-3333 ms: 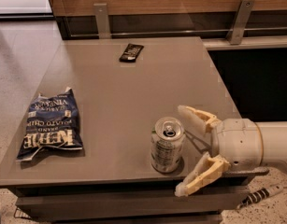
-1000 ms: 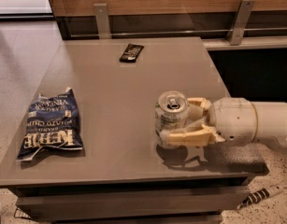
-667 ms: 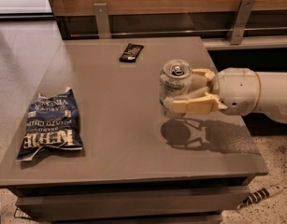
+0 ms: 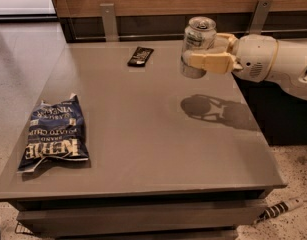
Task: Move 7up can near rxbar chocolate
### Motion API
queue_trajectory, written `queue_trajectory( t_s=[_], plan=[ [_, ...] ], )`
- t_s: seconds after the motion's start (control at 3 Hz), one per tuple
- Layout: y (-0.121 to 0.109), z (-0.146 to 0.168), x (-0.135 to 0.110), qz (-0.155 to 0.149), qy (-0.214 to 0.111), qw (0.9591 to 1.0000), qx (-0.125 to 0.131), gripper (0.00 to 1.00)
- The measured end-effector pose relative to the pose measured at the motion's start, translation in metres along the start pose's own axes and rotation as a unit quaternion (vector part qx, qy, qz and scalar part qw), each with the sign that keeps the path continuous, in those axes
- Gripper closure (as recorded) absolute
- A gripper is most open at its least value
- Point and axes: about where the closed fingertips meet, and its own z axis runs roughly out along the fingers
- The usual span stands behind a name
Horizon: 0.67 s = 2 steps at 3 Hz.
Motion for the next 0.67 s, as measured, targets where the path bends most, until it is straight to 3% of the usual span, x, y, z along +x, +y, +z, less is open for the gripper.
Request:
queue_trajectory(
  t_s=[0.33,0.67],
  plan=[
    [-0.052,0.008,0.005,0.015,0.0,0.9978,0.065,1.0],
    [-0.105,0.016,0.014,0.026,0.008,0.9914,0.128,1.0]
  ],
)
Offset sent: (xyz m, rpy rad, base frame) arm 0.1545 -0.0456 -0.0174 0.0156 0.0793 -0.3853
